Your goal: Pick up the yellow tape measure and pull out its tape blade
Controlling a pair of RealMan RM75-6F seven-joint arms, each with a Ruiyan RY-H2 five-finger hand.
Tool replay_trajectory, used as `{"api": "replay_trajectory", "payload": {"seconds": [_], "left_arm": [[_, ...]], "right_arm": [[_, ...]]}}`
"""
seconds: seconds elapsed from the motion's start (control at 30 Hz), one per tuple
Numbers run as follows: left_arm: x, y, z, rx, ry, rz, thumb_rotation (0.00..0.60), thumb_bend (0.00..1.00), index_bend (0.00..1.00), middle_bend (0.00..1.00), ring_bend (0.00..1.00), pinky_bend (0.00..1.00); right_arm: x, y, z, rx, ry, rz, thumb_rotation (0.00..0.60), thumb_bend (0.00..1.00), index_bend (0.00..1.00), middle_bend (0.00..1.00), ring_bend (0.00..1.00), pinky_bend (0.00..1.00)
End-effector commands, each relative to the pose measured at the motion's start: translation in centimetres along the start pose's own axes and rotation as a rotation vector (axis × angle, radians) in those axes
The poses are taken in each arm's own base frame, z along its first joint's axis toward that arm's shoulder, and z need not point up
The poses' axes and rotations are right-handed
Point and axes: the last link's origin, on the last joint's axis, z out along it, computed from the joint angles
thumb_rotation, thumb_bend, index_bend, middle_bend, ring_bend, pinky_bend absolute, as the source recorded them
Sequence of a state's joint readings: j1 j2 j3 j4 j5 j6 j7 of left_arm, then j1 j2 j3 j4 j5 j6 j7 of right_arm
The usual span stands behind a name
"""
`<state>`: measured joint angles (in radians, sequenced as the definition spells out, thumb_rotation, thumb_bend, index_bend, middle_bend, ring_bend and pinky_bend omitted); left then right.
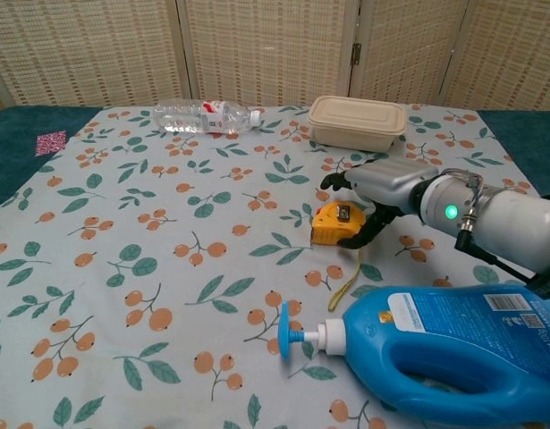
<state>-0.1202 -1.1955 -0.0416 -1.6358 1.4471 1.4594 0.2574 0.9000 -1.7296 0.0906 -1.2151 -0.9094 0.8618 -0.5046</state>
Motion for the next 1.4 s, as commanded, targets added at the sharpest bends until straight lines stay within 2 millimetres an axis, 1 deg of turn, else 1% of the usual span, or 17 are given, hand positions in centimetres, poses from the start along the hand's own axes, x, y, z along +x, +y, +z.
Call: {"api": "replay_trajectory", "payload": {"seconds": [0.03, 0.23, 0.3, 0.53, 0.63, 0.67, 0.77, 0.87, 0.93, 1.03, 1.13, 1.23, 1.4], "left_arm": [[0.0, 0.0, 0.0, 0.0, -0.002, -0.003, 0.6, 0.24, 0.28, 0.23, 0.2, 0.0], [0.0, 0.0, -0.1, -0.001, -0.004, -0.011, 0.6, 0.24, 0.28, 0.23, 0.19, 0.0], [0.1, -0.1, -0.2, -0.001, -0.005, -0.014, 0.6, 0.24, 0.27, 0.23, 0.19, 0.0], [0.1, 0.0, -0.3, 0.0, -0.007, -0.015, 0.6, 0.24, 0.27, 0.23, 0.19, 0.0], [0.2, 0.0, -0.2, 0.001, -0.004, -0.016, 0.6, 0.24, 0.27, 0.23, 0.19, 0.0], [0.2, -0.1, -0.2, 0.003, -0.003, -0.018, 0.6, 0.24, 0.27, 0.23, 0.19, 0.0], [0.3, 0.0, -0.1, 0.003, -0.004, -0.025, 0.6, 0.24, 0.27, 0.23, 0.19, 0.0], [0.6, 0.4, 0.4, -0.016, -0.006, -0.04, 0.6, 0.24, 0.27, 0.23, 0.19, 0.0], [0.9, 0.9, 0.9, -0.037, -0.005, -0.065, 0.6, 0.24, 0.27, 0.23, 0.19, 0.0], [1.7, 2.0, 2.2, -0.087, 0.012, -0.103, 0.6, 0.24, 0.27, 0.23, 0.19, 0.0], [2.6, 3.6, 3.8, -0.146, 0.038, -0.139, 0.6, 0.24, 0.27, 0.23, 0.19, 0.01], [3.5, 5.7, 5.9, -0.214, 0.056, -0.199, 0.6, 0.24, 0.27, 0.23, 0.19, 0.02], [4.4, 9.0, 8.5, -0.302, 0.064, -0.29, 0.6, 0.24, 0.25, 0.23, 0.2, 0.04]], "right_arm": [[-0.3, 0.0, 0.0, 0.009, 0.005, 0.001, 0.418, 0.31, 0.15, 0.18, 0.09, 0.0], [-0.3, 0.0, 0.2, 0.018, 0.02, -0.002, 0.506, 0.31, 0.24, 0.24, 0.13, 0.0], [-0.3, 0.1, 0.2, 0.017, 0.024, -0.001, 0.527, 0.31, 0.26, 0.26, 0.13, 0.0], [-0.4, 0.1, 0.2, 0.024, 0.032, 0.006, 0.587, 0.31, 0.27, 0.27, 0.14, 0.0], [-0.3, -0.1, 0.3, 0.03, 0.043, 0.014, 0.597, 0.31, 0.31, 0.3, 0.16, 0.0], [-0.2, -0.2, 0.3, 0.032, 0.051, 0.016, 0.599, 0.31, 0.34, 0.32, 0.18, 0.0], [-0.1, -0.2, 0.1, 0.031, 0.073, 0.032, 0.6, 0.32, 0.48, 0.42, 0.25, 0.0], [0.2, -0.2, -0.1, 0.035, 0.092, 0.065, 0.6, 0.34, 0.57, 0.48, 0.31, 0.0], [0.6, -0.3, -0.3, 0.04, 0.111, 0.099, 0.6, 0.34, 0.6, 0.51, 0.33, 0.0], [1.5, -0.5, -0.6, 0.051, 0.149, 0.181, 0.6, 0.34, 0.62, 0.52, 0.35, 0.0], [2.5, -1.0, -1.0, 0.068, 0.192, 0.307, 0.6, 0.34, 0.63, 0.53, 0.36, 0.0], [3.1, -1.7, -1.1, 0.088, 0.224, 0.471, 0.6, 0.34, 0.64, 0.55, 0.38, 0.0], [3.1, -2.7, -0.9, 0.121, 0.243, 0.658, 0.6, 0.34, 0.66, 0.55, 0.38, 0.0]]}}
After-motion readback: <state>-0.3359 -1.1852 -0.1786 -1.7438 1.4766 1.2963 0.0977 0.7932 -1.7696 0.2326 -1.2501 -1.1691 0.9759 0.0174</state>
